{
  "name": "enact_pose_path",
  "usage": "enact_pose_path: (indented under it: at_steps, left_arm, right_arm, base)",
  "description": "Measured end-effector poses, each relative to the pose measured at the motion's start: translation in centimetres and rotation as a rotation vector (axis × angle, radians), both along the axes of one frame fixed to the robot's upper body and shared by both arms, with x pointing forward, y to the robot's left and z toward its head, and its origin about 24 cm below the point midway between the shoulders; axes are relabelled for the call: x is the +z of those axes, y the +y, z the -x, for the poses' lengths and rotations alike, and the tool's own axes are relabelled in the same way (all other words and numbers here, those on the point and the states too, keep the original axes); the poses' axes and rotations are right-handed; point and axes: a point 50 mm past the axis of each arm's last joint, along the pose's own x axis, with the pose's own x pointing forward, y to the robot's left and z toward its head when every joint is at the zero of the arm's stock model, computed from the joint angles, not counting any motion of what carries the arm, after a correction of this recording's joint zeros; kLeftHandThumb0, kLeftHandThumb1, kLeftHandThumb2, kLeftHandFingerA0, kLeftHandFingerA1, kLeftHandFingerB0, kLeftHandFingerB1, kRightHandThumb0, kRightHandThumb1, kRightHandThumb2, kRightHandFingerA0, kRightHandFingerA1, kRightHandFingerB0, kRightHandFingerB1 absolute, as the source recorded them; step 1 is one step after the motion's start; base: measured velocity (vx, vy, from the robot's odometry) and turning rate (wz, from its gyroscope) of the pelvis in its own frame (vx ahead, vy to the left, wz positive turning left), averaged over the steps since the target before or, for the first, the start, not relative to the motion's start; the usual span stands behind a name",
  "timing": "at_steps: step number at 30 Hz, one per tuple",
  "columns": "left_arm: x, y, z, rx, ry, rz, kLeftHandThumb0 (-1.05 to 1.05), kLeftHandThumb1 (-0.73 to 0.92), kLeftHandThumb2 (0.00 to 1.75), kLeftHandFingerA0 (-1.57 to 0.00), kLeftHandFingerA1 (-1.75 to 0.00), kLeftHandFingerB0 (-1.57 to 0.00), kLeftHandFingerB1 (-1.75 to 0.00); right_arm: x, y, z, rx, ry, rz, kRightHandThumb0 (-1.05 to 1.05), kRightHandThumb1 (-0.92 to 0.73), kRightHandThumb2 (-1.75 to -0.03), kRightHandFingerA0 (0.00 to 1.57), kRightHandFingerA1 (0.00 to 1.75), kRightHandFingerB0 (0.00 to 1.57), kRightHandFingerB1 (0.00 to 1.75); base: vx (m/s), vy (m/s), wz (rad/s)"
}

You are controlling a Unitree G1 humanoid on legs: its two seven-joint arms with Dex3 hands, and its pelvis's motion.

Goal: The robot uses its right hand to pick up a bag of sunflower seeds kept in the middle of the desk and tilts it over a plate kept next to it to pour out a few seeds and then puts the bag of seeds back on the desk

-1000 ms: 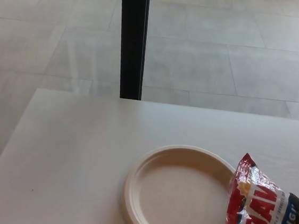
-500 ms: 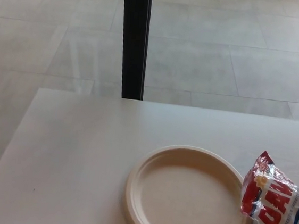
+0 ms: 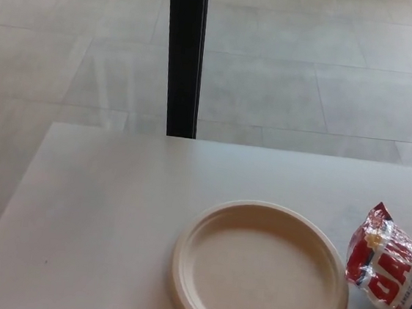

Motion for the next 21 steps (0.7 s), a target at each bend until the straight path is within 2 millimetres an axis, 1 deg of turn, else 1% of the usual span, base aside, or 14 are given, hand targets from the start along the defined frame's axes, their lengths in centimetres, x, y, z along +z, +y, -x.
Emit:
enact_pose_path:
  at_steps: [1,2,4,5,7,8,10,12,14,15,18,19,20,21]
  left_arm:
    - [0.0,0.0,0.0,-0.001,0.000,0.000,-0.68,0.60,0.59,-0.49,-0.54,-0.52,-0.39]
    - [0.0,0.0,0.0,0.000,-0.001,0.000,-0.68,0.60,0.59,-0.50,-0.54,-0.53,-0.39]
    - [0.0,0.0,0.0,0.002,-0.002,0.000,-0.68,0.60,0.59,-0.52,-0.55,-0.54,-0.39]
    - [0.0,0.0,0.0,0.002,-0.001,-0.001,-0.67,0.61,0.59,-0.55,-0.55,-0.53,-0.39]
    - [0.0,0.0,0.1,0.003,0.000,0.000,-0.69,0.61,0.59,-0.54,-0.56,-0.53,-0.39]
    - [0.0,0.0,0.1,0.004,0.000,0.000,-0.69,0.61,0.59,-0.54,-0.56,-0.53,-0.39]
    - [0.0,0.0,0.1,0.005,-0.001,0.000,-0.67,0.63,0.60,-0.52,-0.51,-0.52,-0.39]
    - [-0.1,-0.1,0.1,0.003,0.002,0.001,-0.71,0.61,0.59,-0.52,-0.53,-0.54,-0.39]
    - [-0.1,-0.1,0.1,0.002,0.003,0.001,-0.74,0.50,0.70,-0.52,-0.56,-0.49,-0.44]
    - [-0.1,-0.1,0.1,0.002,0.003,0.002,-0.68,0.47,0.88,-0.52,-0.62,-0.47,-0.53]
    - [-0.1,-0.1,0.0,0.002,0.002,0.002,-0.68,0.49,0.89,-0.53,-0.62,-0.47,-0.53]
    - [-0.1,-0.1,0.0,0.001,0.004,0.002,-0.67,0.62,0.59,-0.57,-0.52,-0.54,-0.39]
    - [-0.1,-0.1,0.0,0.000,0.005,0.002,-0.72,0.51,0.70,-0.53,-0.56,-0.50,-0.44]
    - [-0.1,-0.1,0.0,0.000,0.004,0.003,-0.66,0.62,0.59,-0.55,-0.53,-0.54,-0.39]
  right_arm:
    - [-0.1,-0.1,-0.1,0.003,0.008,0.016,-0.18,-0.52,-0.58,0.32,0.69,0.01,0.29]
    - [-0.1,-0.1,-0.1,0.006,0.014,0.032,-0.17,-0.55,-0.60,0.59,1.05,0.06,0.28]
    - [-0.2,-0.3,-0.2,0.002,0.012,0.047,-0.19,-0.61,-0.59,0.70,1.09,0.07,0.35]
    - [-0.2,-0.4,-0.2,-0.001,0.009,0.051,-0.18,-0.72,-0.61,0.96,0.84,0.15,0.40]
    - [-0.3,-0.7,-0.3,-0.009,0.000,0.056,-0.18,-0.80,-0.67,1.13,1.05,0.39,0.46]
    - [-0.4,-0.8,-0.3,-0.013,-0.003,0.056,-0.18,-0.80,-0.67,1.13,1.05,0.39,0.46]
    - [-0.4,-1.0,-0.3,-0.016,-0.011,0.054,-0.10,-0.68,-0.96,1.03,1.39,0.86,0.60]
    - [-0.4,-1.1,-0.3,-0.019,-0.023,0.050,-0.10,-0.61,-1.04,0.99,1.38,1.05,0.77]
    - [-0.4,-1.2,-0.3,-0.019,-0.037,0.048,-0.11,-0.57,-1.09,1.02,1.46,1.03,1.17]
    - [-0.5,-1.3,-0.3,-0.021,-0.049,0.047,-0.10,-0.60,-0.99,0.91,1.61,0.80,1.45]
    - [-0.8,-1.5,0.0,-0.042,-0.103,0.032,-0.09,-0.58,-1.05,0.91,1.69,0.76,1.49]
    - [-0.9,-1.5,0.2,-0.054,-0.124,0.019,-0.15,-0.60,-0.97,0.86,1.74,0.76,1.57]
    - [-1.1,-1.5,0.3,-0.066,-0.147,0.007,-0.09,-0.65,-1.06,0.99,1.71,0.74,1.54]
    - [-1.2,-1.5,0.5,-0.075,-0.164,0.000,-0.18,-0.63,-1.00,0.85,1.74,0.75,1.61]
  base:
    - [0.00,0.000,0.00]
    - [0.00,0.000,0.00]
    - [0.00,0.000,0.00]
    - [0.00,0.000,0.00]
    - [0.00,0.000,0.00]
    - [0.00,0.000,0.00]
    - [0.00,0.000,0.00]
    - [0.00,0.000,0.00]
    - [0.00,0.000,0.00]
    - [0.00,0.000,0.00]
    - [0.00,0.000,0.00]
    - [0.00,0.000,0.00]
    - [0.00,0.000,0.00]
    - [0.00,0.000,0.00]
